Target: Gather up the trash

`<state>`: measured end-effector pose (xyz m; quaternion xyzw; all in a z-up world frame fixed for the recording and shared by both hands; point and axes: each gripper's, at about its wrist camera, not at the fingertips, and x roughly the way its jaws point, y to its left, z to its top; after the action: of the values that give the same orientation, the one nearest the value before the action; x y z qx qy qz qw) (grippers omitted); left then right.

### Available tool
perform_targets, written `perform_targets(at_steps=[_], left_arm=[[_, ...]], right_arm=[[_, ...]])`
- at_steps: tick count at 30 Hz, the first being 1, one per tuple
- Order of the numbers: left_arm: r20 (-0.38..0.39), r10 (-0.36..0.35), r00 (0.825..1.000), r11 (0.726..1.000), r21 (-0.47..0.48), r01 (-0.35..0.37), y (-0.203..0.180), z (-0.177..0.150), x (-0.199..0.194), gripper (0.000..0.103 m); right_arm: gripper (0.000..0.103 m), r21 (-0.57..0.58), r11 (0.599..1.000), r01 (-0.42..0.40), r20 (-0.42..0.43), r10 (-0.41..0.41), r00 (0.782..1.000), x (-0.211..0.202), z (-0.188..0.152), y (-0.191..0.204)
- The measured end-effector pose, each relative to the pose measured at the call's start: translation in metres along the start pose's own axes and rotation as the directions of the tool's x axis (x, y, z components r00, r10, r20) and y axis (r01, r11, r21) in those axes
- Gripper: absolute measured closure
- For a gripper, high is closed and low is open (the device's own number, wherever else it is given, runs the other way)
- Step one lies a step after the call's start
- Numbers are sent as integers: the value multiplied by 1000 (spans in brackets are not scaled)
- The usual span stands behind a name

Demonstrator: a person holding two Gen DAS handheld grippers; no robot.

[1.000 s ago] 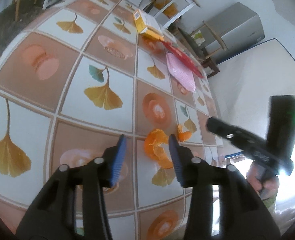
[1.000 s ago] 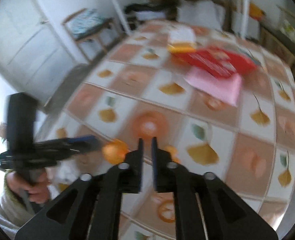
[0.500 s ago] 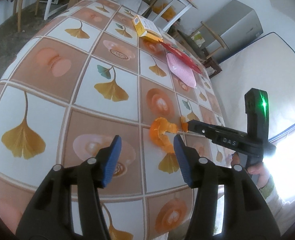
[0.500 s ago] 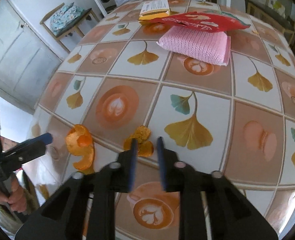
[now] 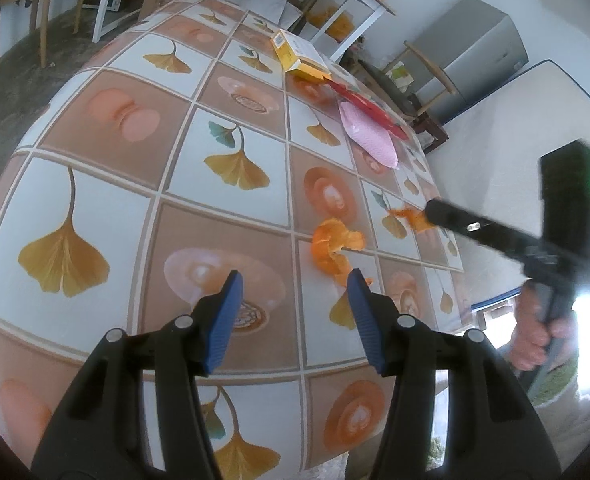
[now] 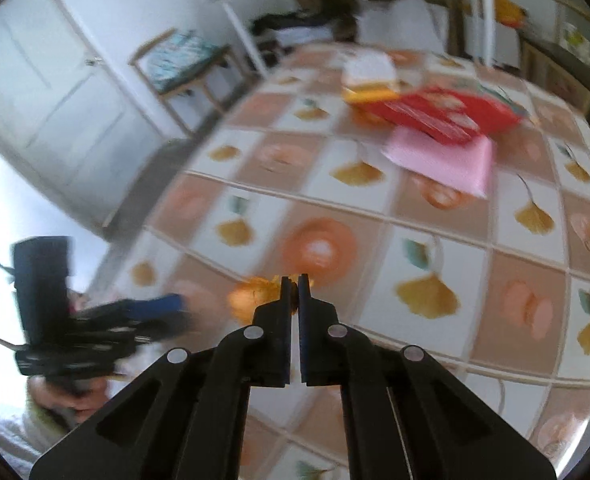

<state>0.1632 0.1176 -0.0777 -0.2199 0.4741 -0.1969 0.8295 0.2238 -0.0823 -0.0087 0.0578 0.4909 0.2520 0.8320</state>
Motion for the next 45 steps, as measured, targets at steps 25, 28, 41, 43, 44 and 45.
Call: perform_targets(at_steps=[25,28,41,43,44,45], left_arm=[[-31,-37,999,999,15,37,-17,8,23,52],[-47,0,999,1000,25,2,-22,11,34,52],[-54,198,979,968,165,-187,-49,22,60,86],[-52,205,977,967,166,-194,-48,21,59,90],[-51,207,977,967,165,-196,-48,21,59,93],[-50,209,977,966,165,-198,-47,20,59,94]], right_arm=[[78,29,999,-35,-3,35,999,8,-5,-13],[78,58,998,-23,21,22,1000,-1,-6,-26],[54,244,970,-22,129,-10,992,-21,24,-100],[53,330,941,-69,148,20,989,-17,36,-125],[53,369,925,-89,153,34,988,-14,41,-136],[53,420,900,-119,159,56,986,-8,49,-153]])
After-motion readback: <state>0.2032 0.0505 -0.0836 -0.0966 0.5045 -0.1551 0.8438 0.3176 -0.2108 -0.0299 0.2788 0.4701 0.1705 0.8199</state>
